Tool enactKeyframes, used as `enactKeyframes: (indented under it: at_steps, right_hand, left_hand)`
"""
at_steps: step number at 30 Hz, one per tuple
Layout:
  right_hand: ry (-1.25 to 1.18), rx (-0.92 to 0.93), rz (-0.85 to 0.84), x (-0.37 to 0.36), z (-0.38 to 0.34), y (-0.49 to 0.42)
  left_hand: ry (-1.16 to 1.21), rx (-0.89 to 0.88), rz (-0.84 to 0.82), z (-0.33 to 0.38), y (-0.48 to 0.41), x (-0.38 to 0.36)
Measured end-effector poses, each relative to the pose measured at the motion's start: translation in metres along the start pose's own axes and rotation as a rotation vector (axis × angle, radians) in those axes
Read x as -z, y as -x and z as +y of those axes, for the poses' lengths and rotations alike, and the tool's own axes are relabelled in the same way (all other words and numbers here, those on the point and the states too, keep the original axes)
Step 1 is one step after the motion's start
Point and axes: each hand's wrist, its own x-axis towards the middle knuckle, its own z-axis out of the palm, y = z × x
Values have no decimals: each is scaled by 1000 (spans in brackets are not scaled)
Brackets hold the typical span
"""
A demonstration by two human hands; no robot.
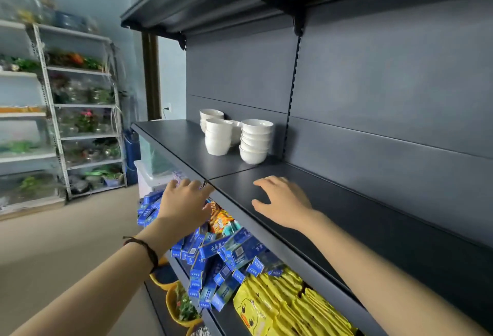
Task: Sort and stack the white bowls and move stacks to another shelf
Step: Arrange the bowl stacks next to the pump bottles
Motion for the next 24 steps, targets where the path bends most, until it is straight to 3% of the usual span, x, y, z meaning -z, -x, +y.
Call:
enactKeyframes:
  at_steps: [7,16,20,24]
  right_hand:
    - [-29,12,-59,-37,2,-96]
    - [-135,-63,-79,-67,15,-209]
    - [-263,-117,-75,-79,14,-245]
    - [-546,-213,-3,-89,9,-273]
  left_hand:
    - [-126,86,-63,-56,-54,-43]
    - [-26,114,27,-104,-149,-97]
    - [-19,137,-6,-123,-173,-119]
    - [14,150,-37,-144,-196,-137]
